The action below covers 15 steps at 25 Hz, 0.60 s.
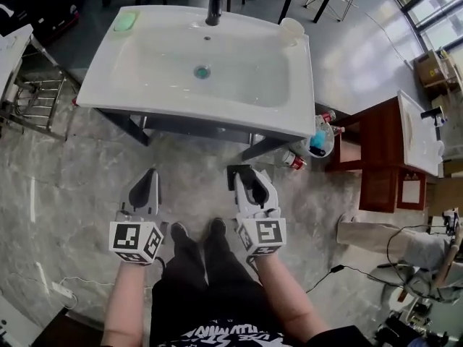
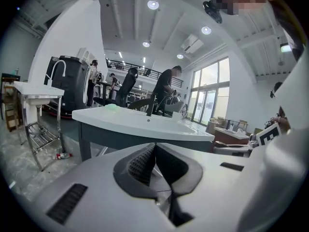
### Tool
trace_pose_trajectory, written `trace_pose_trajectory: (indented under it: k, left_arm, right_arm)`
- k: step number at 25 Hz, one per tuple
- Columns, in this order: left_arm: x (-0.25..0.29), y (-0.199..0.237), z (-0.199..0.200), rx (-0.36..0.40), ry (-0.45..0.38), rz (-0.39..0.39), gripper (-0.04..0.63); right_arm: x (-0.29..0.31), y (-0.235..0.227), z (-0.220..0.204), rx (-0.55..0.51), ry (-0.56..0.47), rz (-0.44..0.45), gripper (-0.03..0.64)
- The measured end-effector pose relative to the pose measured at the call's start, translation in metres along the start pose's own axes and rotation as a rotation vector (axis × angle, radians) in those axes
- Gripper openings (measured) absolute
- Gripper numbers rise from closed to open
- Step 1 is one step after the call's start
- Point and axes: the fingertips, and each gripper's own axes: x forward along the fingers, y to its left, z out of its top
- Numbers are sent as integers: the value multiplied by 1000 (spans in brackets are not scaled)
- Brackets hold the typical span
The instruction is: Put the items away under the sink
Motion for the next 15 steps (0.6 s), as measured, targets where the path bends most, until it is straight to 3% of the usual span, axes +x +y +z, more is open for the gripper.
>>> trace_pose_trajectory:
  k: [3,8,15]
  left_arm:
    - [-3,22,-12,-41,9,-4,9]
    - [-7,49,-37,-29,49,-20,9]
    - [33,57,-66,-40,58,-29,9]
  right_arm:
    - [6,1,-13,36,2,-63,98]
    - [9,-7,-33,68,5,-162,98]
    - [47,-28,-62,50,19,-130,98]
